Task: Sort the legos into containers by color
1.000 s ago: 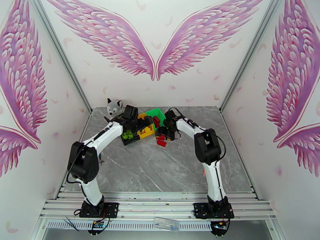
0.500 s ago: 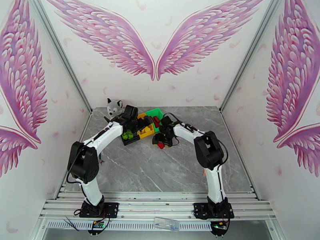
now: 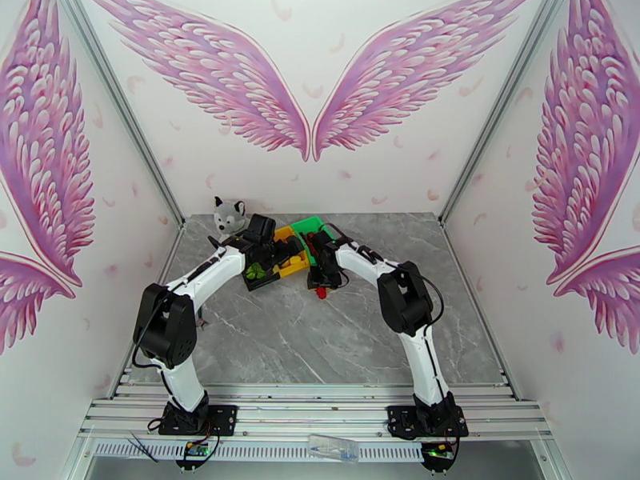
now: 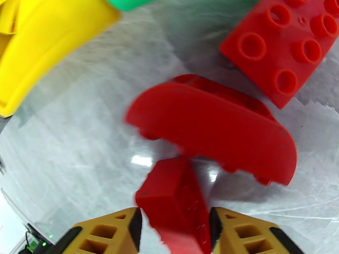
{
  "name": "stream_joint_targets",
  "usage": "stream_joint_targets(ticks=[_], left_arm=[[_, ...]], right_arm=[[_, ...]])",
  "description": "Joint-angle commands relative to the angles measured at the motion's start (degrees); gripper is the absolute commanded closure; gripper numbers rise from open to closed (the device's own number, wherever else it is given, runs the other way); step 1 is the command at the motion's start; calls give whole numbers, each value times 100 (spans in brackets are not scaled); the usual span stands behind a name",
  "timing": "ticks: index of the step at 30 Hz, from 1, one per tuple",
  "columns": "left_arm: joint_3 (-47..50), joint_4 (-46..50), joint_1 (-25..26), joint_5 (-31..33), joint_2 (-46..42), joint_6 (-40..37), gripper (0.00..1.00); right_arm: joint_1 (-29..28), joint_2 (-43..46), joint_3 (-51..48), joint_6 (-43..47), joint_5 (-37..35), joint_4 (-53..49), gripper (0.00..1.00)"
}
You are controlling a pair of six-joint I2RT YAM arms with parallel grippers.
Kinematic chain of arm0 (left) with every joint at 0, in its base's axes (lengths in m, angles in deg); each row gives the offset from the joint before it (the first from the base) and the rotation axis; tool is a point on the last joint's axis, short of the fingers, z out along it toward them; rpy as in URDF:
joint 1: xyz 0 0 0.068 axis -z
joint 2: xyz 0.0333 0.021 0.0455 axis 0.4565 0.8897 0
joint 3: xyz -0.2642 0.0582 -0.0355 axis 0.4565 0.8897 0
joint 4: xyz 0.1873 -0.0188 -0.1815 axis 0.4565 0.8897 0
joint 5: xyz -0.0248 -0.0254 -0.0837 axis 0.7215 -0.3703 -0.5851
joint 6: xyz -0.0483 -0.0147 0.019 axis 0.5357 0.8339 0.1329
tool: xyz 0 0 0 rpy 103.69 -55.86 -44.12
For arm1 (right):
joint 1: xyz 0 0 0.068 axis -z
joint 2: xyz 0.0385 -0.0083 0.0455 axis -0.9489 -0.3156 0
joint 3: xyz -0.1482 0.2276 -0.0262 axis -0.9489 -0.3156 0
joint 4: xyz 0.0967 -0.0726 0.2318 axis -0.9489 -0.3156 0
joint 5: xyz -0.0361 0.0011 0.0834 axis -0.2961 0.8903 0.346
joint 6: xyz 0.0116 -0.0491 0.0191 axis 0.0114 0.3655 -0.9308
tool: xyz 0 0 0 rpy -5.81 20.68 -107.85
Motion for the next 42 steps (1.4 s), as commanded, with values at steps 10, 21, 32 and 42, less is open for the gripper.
stream_joint_targets(ticks=[10,21,32,42], left_arm=[[35,-262,-12,-184,-42,173,2],[-811,-1176,10,-802,880,706,1],[-2131,-1038,-107,-1113,1483,889,2],[-1417,-1075,-261,-926,992,733,2]], right_arm=[[338,863,-685,-549,686,603,75],[1187,1030,-932,-1976,2295,2277,75],[1358,-468,1196,-3230,2859,2849,51],[1383,-245,1124,-2760,2687,2464,37]])
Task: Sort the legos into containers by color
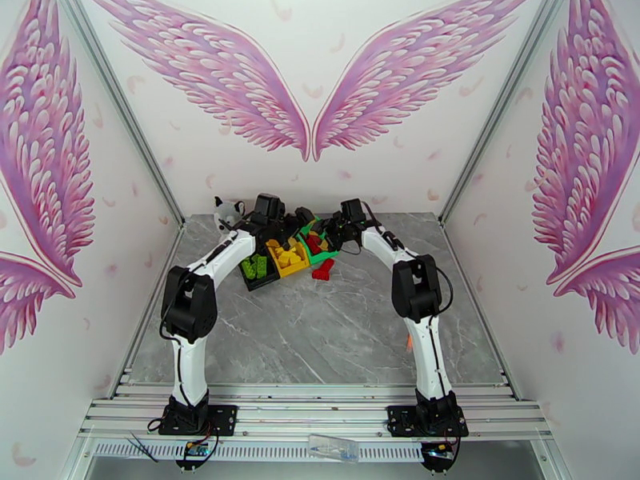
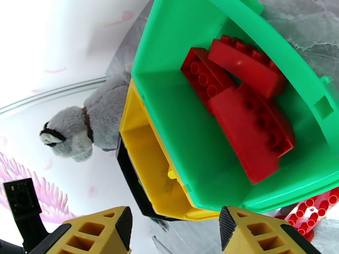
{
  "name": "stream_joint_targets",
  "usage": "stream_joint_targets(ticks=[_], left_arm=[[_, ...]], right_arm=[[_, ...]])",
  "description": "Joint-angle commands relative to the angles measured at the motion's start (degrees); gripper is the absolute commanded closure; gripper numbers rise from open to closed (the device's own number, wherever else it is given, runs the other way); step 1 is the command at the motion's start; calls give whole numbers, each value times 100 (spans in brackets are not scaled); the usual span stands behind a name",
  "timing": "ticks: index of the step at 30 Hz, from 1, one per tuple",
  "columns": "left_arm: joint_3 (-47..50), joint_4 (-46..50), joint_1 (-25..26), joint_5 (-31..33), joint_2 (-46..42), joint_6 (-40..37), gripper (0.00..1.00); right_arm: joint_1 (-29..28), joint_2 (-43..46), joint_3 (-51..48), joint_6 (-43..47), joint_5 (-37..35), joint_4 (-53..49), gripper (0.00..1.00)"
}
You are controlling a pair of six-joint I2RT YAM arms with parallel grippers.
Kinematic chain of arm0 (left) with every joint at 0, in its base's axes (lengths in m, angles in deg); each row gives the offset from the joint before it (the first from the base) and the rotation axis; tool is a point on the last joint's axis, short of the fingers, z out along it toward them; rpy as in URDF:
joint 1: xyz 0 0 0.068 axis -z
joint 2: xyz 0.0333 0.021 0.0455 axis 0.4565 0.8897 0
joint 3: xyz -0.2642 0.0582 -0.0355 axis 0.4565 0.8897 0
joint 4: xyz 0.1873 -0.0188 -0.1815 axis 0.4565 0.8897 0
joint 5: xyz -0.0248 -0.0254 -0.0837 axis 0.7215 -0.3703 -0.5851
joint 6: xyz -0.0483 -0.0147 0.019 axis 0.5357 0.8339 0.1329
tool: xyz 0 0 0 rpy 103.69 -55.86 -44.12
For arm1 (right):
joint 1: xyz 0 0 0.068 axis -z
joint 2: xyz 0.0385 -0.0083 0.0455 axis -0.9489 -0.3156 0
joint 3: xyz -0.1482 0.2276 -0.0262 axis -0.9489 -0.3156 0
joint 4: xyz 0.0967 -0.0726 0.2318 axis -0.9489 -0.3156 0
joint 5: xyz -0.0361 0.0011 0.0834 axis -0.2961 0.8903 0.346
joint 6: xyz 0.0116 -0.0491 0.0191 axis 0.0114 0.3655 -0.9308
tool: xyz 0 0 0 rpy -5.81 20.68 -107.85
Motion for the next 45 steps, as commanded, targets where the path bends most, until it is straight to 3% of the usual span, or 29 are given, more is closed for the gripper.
stream_joint_targets(ticks=[1,7,15,36,45], left_arm=[[297,3,-46,68,-430,-113,2],[690,155,-45,205,-686,-324,2],[1167,220,-20,411,-984,-466,3],[2389,432,-82,919,-1899,-698,3],[2363,367,-98,905,-1863,-655,3]], right_arm=[[41,312,-16,477,-144,-478,37],[-28,615,-69,1876,-913,-1823,32],[-279,795,-552,2683,-1563,-2211,25],[-862,38,23,3333,-2180,-2626,23],[-1097,327,-535,3305,-2137,-2496,23]])
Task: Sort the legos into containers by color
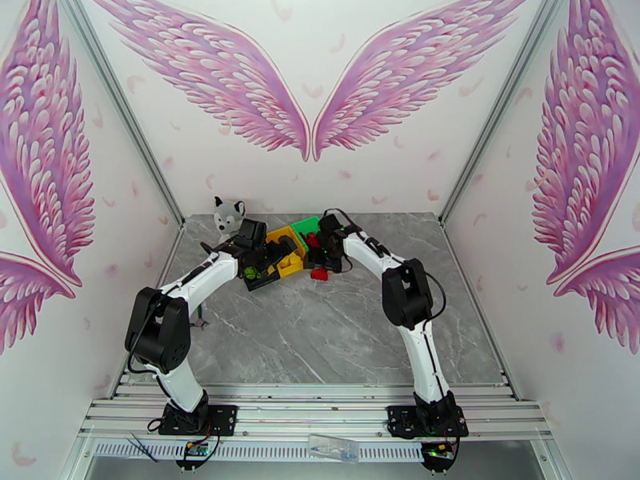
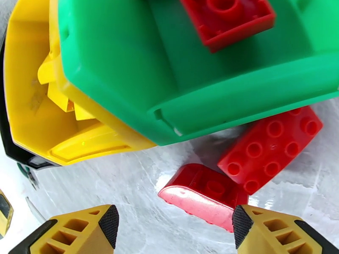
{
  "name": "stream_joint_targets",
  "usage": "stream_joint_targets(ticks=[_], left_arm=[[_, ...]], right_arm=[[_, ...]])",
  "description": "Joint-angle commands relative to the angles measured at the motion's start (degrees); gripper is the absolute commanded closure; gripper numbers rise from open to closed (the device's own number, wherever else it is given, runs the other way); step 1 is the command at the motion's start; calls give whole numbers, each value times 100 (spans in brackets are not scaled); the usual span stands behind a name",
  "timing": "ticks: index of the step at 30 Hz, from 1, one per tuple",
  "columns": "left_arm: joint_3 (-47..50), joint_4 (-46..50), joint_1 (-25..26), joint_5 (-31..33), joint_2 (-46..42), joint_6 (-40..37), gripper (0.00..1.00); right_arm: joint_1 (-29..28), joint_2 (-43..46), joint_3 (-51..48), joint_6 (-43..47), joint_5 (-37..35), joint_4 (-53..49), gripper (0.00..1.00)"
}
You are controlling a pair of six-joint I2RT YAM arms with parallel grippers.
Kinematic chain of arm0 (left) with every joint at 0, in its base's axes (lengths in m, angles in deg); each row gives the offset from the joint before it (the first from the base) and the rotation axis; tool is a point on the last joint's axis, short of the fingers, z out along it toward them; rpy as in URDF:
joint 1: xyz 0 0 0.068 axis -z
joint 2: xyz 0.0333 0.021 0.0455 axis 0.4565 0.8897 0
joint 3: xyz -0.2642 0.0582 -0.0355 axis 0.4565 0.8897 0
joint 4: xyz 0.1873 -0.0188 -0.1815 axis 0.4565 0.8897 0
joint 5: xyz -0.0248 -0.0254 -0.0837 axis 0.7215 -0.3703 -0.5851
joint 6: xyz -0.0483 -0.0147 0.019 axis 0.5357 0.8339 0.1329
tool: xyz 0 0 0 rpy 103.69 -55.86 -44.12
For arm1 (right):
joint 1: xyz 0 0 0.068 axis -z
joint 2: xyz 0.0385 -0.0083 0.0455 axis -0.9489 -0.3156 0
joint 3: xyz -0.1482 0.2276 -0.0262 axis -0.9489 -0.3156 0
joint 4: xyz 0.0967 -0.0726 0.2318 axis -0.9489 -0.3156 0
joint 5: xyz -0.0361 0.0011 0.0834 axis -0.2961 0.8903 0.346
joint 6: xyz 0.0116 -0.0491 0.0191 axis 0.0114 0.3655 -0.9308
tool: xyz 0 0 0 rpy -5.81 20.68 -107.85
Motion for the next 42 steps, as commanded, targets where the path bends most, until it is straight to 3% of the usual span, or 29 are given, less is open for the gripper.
stream_joint_targets(ticks=[1,11,20,31,34,37,42], left_arm=[[50,15,-30,33,-216,-52,3],[181,-81,-30,101,-324,30,4],[319,-81,-65,141,-444,53,4],[309,-12,-91,158,-450,33,3],[271,15,-91,159,-434,21,3],[259,33,-108,162,-422,13,3],[264,42,-126,153,-413,6,3]], right_arm=[[-174,163,-392,19,3,-52,23],[-392,726,-912,-12,-139,-26,24],[-423,620,-815,265,-887,-485,37],[-446,449,-550,86,-1239,-631,39],[-442,309,-344,4,-1425,-851,30],[-446,184,-249,-139,-1437,-951,29],[-446,16,-197,-403,-1447,-937,33]])
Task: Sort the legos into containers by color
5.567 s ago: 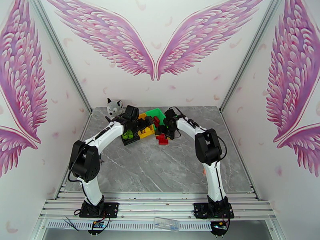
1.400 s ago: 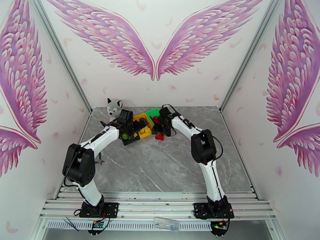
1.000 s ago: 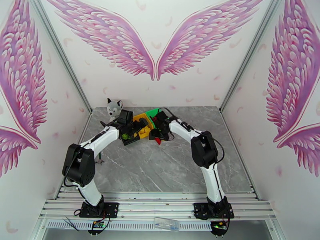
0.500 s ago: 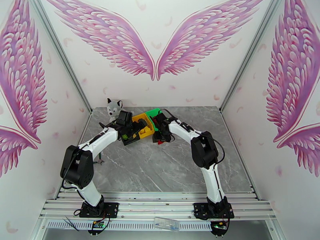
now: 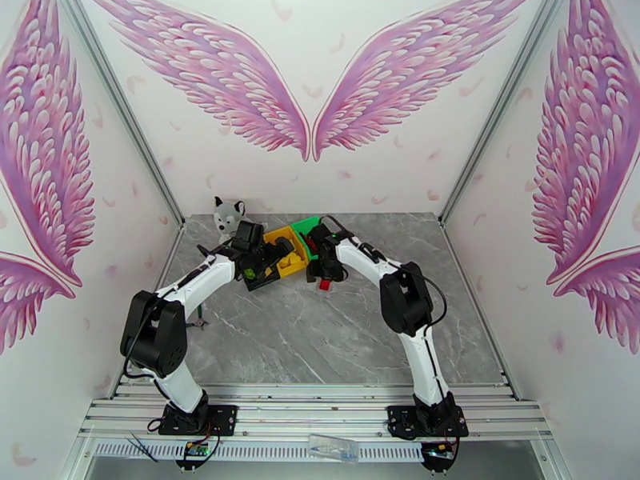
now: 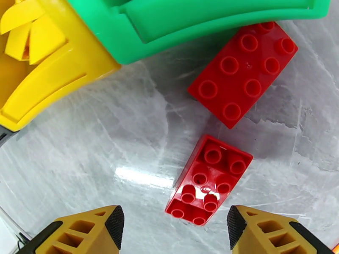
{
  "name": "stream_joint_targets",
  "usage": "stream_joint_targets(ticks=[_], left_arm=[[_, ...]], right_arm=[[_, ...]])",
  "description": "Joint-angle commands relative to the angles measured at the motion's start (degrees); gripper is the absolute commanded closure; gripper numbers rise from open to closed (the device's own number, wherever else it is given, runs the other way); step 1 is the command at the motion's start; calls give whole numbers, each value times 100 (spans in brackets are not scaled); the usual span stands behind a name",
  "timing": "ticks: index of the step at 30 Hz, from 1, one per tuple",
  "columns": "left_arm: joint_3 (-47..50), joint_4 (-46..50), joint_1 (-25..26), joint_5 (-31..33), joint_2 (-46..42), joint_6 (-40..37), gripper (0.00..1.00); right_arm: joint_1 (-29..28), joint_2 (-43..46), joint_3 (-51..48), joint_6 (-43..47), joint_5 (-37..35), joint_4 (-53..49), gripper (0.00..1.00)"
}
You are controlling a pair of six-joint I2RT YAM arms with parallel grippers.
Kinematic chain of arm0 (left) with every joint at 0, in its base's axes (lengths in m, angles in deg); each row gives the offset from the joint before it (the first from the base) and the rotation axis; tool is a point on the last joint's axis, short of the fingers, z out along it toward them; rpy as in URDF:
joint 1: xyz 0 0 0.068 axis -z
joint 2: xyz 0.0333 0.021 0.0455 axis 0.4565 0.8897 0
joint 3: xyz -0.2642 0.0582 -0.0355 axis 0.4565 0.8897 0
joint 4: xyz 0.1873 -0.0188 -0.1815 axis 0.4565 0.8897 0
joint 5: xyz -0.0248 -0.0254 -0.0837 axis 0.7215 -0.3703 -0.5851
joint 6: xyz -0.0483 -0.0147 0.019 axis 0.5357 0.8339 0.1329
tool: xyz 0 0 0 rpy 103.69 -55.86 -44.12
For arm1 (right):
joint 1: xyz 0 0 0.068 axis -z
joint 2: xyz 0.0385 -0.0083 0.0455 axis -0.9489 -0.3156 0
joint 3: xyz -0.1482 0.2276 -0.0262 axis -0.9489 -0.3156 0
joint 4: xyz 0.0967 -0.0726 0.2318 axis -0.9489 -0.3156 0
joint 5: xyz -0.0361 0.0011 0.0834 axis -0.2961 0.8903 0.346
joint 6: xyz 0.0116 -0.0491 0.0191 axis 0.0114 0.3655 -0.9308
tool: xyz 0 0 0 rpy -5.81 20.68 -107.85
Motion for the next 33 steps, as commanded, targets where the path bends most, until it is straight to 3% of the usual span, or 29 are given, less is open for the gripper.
stream_joint_targets(ticks=[1,7,13,18,25,33], left_arm=[[12,94,-59,73,-219,-63,3],[-20,149,-82,80,-224,-97,3],[-137,216,-79,30,-121,-147,3],[-565,200,-27,-281,339,-155,3],[-1592,-26,149,-839,1256,37,2],[-2252,-1305,170,-1552,1995,1088,2]], right_arm=[[-47,-251,196,-277,-184,-231,33],[-46,-501,370,-360,-345,-324,33],[-18,-491,384,-452,-484,-338,54],[86,52,-68,-520,-387,-25,64],[385,653,-478,-752,439,537,69],[939,489,-234,-1577,1835,1454,70]])
